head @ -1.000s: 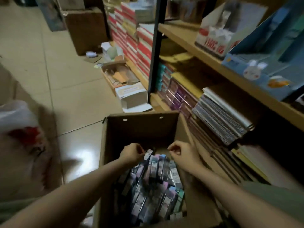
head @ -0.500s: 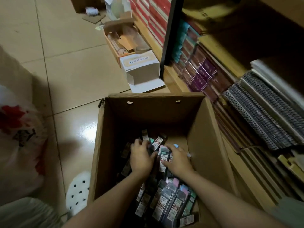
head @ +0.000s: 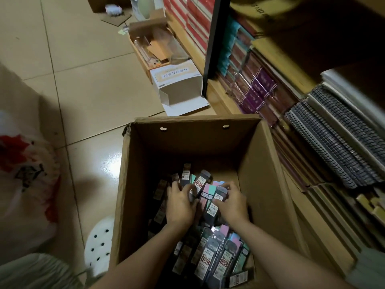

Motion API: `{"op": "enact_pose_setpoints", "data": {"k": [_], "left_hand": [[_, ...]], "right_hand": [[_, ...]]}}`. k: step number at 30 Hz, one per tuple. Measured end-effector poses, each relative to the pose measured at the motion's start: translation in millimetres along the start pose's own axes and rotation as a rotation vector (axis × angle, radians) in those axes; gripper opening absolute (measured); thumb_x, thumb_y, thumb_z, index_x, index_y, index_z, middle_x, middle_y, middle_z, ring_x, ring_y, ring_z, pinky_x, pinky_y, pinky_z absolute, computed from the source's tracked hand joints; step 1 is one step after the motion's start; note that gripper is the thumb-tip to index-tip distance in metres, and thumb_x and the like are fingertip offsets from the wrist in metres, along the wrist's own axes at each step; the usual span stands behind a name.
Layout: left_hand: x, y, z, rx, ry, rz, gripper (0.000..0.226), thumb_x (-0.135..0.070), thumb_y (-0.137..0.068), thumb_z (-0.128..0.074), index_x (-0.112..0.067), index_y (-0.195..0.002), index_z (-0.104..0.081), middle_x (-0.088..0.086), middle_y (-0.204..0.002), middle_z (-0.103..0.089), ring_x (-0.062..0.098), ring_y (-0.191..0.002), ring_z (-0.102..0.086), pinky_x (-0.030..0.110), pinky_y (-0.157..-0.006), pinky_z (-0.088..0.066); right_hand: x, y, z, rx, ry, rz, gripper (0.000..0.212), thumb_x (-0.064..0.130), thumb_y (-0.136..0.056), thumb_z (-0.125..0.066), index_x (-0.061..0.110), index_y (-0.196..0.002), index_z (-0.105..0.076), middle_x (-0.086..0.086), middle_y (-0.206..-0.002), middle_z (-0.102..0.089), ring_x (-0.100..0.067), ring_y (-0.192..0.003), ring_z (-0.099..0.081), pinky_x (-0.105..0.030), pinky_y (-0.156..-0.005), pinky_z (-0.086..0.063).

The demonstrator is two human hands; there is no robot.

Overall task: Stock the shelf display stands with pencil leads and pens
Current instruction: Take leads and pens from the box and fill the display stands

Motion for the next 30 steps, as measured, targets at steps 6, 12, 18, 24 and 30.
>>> {"op": "enact_pose_setpoints", "data": {"k": [6, 12, 18, 24, 30], "left_hand": [[-15, 9, 2, 0.204, 0.640, 0.094, 0.031, -0.029, -0.091, -0.065, -0.020, -0.121, -0.061, -0.002, -0.105, -0.067, 0.003, -0.092, -0.062, 0.005, -0.072, -0.045], [-17, 15, 5, 0.148, 0.930, 0.207, 0.018, -0.013, -0.101, -0.047, -0.012, -0.088, -0.060, -0.001, -0.073, -0.060, -0.001, -0.060, -0.057, 0.015, -0.057, -0.047], [4, 14, 5, 0.029, 0.971, 0.579, 0.017, -0.020, -0.103, -0.041, -0.016, -0.094, -0.056, 0.003, -0.082, -0.064, 0.009, -0.066, -0.062, 0.016, -0.046, -0.044], [-2, 15, 3, 0.059, 0.980, 0.572, 0.018, -0.021, -0.102, -0.044, -0.013, -0.091, -0.055, 0.004, -0.078, -0.064, 0.012, -0.065, -0.065, 0.025, -0.053, -0.052], [-11, 20, 12, 0.102, 1.090, 0.550, 0.009, -0.010, -0.101, -0.047, -0.008, -0.096, -0.054, 0.002, -0.071, -0.071, 0.005, -0.060, -0.069, 0.019, -0.050, -0.053]], "right_hand": [[20, -2, 11, 0.073, -0.268, 0.050, 0.032, 0.003, -0.087, -0.067, 0.032, -0.098, -0.059, -0.004, -0.086, -0.067, -0.023, -0.081, -0.067, -0.034, -0.071, -0.057], [30, -11, 10, 0.168, -0.231, 0.099, 0.038, 0.016, -0.088, -0.071, 0.021, -0.124, -0.062, -0.005, -0.111, -0.062, -0.011, -0.090, -0.064, -0.019, -0.073, -0.053], [6, -14, 4, 0.240, 0.493, 0.131, 0.093, 0.034, -0.068, -0.087, 0.029, -0.146, -0.037, -0.002, -0.125, -0.035, -0.020, -0.118, -0.040, -0.031, -0.103, -0.037], [-2, -17, -16, 0.137, 0.632, 0.243, 0.098, 0.047, -0.058, -0.088, 0.036, -0.142, -0.039, 0.003, -0.120, -0.030, -0.018, -0.121, -0.033, -0.040, -0.103, -0.037], [7, -13, -10, 0.095, 0.311, 0.217, 0.061, 0.021, -0.074, -0.083, 0.033, -0.119, -0.044, 0.011, -0.097, -0.053, -0.010, -0.090, -0.059, -0.025, -0.071, -0.052]]}}
Point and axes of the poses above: each hand's wrist, its own y-axis away from the middle knuckle, its own z-axis out of the back of the hand, x = y × z, the point moved 2 cm from there along -y, towards the middle knuckle
